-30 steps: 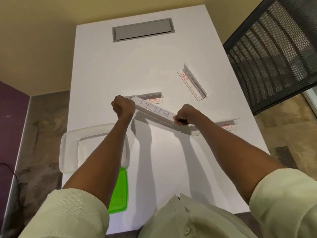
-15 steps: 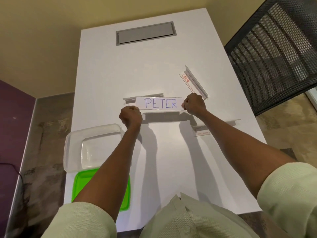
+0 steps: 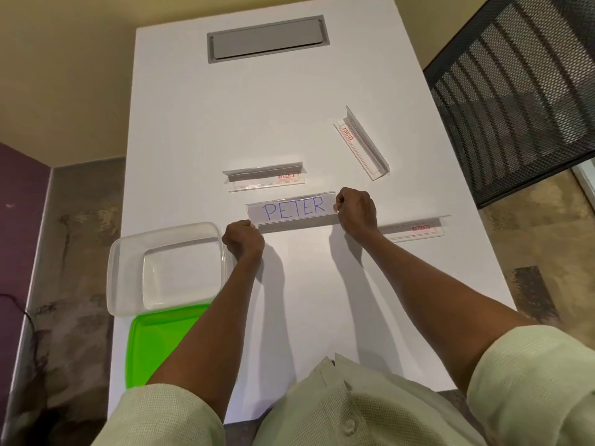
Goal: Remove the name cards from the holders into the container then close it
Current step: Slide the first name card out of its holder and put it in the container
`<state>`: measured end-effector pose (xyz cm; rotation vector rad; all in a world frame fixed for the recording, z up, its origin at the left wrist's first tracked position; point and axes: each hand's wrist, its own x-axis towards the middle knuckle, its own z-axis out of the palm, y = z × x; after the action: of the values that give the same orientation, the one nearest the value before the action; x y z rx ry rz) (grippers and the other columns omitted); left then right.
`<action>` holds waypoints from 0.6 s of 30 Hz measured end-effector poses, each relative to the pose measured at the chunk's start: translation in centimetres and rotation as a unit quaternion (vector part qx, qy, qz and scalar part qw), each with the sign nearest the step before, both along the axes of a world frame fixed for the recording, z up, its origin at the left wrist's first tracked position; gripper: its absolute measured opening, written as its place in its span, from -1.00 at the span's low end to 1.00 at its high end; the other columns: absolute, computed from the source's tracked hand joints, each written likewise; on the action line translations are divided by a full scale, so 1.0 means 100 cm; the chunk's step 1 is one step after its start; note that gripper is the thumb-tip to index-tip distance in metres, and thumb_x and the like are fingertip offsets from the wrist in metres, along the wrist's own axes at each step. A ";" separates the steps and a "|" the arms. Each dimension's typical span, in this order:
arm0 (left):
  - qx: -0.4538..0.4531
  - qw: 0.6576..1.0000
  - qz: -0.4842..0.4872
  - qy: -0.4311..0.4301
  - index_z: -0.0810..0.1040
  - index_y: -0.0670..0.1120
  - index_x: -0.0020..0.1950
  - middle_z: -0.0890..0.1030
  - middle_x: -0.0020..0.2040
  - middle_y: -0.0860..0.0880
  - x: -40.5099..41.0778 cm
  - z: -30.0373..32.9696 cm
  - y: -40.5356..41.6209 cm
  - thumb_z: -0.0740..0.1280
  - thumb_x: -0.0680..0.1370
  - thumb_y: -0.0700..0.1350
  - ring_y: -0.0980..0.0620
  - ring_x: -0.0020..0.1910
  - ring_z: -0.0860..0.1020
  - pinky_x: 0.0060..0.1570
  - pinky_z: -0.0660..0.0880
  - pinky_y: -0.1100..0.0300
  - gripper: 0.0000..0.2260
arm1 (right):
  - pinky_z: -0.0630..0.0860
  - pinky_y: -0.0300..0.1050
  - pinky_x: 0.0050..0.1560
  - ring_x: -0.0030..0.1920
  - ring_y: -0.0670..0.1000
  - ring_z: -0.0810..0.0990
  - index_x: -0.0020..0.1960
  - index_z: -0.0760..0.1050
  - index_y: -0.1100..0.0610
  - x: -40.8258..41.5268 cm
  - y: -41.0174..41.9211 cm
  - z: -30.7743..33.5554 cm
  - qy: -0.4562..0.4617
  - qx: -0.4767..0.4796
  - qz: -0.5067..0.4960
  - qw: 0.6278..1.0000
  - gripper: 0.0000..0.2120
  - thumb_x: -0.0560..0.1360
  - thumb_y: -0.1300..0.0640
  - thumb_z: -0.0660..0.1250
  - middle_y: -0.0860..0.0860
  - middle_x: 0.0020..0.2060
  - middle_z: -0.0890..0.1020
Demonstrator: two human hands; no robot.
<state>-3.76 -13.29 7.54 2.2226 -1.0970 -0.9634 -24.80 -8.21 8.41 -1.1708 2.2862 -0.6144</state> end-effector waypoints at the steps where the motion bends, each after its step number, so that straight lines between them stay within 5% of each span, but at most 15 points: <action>1: 0.013 1.000 -0.011 -0.013 0.37 -0.04 -0.50 0.44 -0.38 -0.08 0.002 -0.003 0.001 0.29 0.50 -0.36 -0.05 -0.20 0.44 -0.13 0.35 0.24 -0.59 | 0.54 0.00 -0.13 -0.17 0.25 0.59 -0.26 0.45 0.24 0.002 0.001 -0.002 -0.003 0.004 -0.003 1.000 -0.88 0.35 0.34 0.14 0.18 -0.21 0.67; 4: 0.052 0.997 -0.044 -0.034 0.42 -0.13 -0.46 0.35 -0.47 0.02 0.006 -0.009 0.003 0.24 0.48 -0.38 0.00 -0.18 0.47 -0.25 0.33 0.28 -0.67 | 0.55 0.01 -0.13 -0.17 0.26 0.61 -0.34 0.37 0.19 0.007 0.003 -0.009 -0.019 0.013 -0.012 1.000 -0.89 0.32 0.33 0.13 0.19 -0.24 0.66; 7: 0.060 0.994 -0.080 -0.039 0.67 -0.19 -0.14 0.66 -0.17 -0.21 0.007 -0.014 0.006 0.20 0.48 -0.38 -0.19 -0.01 0.63 -0.16 0.44 0.17 -0.75 | 0.53 -0.03 -0.16 -0.17 0.24 0.61 -0.34 0.39 0.22 0.010 0.004 -0.016 -0.028 0.027 -0.020 0.999 -0.90 0.32 0.33 0.14 0.17 -0.24 0.67; 11: 0.078 0.991 -0.103 -0.036 0.62 -0.14 0.16 0.52 -0.07 -0.06 0.013 -0.025 0.009 0.16 0.57 -0.29 -0.10 0.05 0.58 -0.06 0.35 0.23 -0.71 | 0.38 -0.11 -0.27 -0.16 0.26 0.60 -0.29 0.46 0.33 0.013 0.005 -0.025 -0.056 0.049 -0.044 0.996 -0.87 0.33 0.33 0.15 0.15 -0.28 0.67; 15: 0.085 0.988 -0.119 -0.054 0.61 -0.15 -0.07 0.54 -0.14 -0.12 0.012 -0.025 0.010 0.17 0.48 -0.41 -0.01 -0.10 0.49 -0.21 0.31 0.26 -0.73 | 0.46 -0.04 -0.25 -0.12 0.29 0.58 -0.23 0.49 0.36 0.014 0.008 -0.030 -0.044 0.065 -0.043 0.996 -0.85 0.31 0.35 0.16 0.20 -0.24 0.66; 18: 0.091 0.986 -0.122 -0.066 0.39 -0.13 -0.34 0.41 -0.32 -0.08 0.009 -0.023 0.011 0.16 0.44 -0.44 0.04 -0.19 0.36 -0.49 0.19 0.31 -0.74 | 0.52 -0.02 -0.15 -0.15 0.25 0.59 -0.24 0.53 0.30 0.015 0.010 -0.030 -0.023 0.065 -0.032 0.997 -0.84 0.34 0.36 0.17 0.19 -0.22 0.67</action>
<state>-2.88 -12.23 5.26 2.3649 -1.4175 -1.0666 -23.27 -7.25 5.37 -1.0158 2.2943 -0.5036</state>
